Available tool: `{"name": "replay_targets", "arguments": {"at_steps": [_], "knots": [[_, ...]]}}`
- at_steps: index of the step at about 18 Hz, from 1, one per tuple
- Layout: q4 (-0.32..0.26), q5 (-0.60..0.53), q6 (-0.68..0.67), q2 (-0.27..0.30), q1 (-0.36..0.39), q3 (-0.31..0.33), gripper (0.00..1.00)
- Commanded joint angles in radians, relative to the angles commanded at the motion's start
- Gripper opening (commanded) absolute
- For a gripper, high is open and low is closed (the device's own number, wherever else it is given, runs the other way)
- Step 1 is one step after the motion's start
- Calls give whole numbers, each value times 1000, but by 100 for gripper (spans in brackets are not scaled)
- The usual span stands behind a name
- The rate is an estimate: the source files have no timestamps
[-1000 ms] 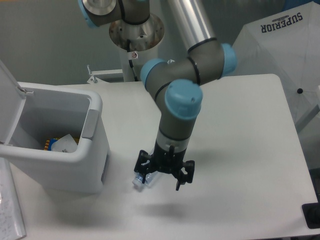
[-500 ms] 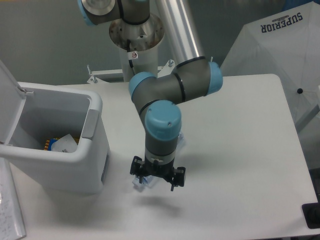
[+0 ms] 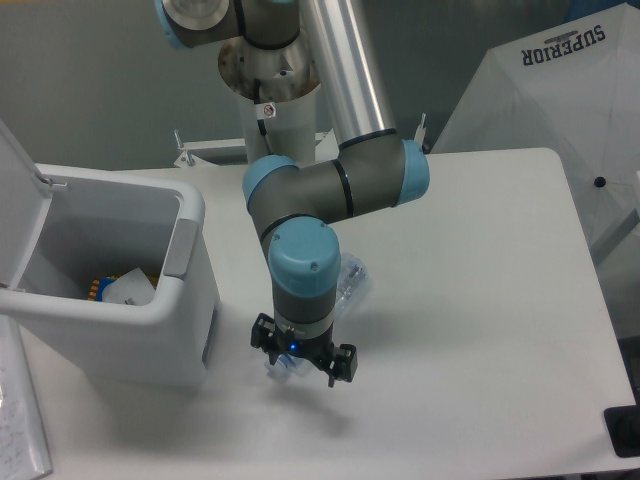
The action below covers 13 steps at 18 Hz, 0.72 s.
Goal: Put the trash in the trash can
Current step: 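Move the open gripper down over the clear water bottle, then rotate the gripper and align it along the bottle's body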
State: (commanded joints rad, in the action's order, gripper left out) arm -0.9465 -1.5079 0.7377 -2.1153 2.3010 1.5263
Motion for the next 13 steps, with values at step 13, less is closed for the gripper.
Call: {"name": "replay_targets", "arguments": {"at_steps": [13], "knots": [[-40, -34, 25, -48, -51, 11, 100]]}}
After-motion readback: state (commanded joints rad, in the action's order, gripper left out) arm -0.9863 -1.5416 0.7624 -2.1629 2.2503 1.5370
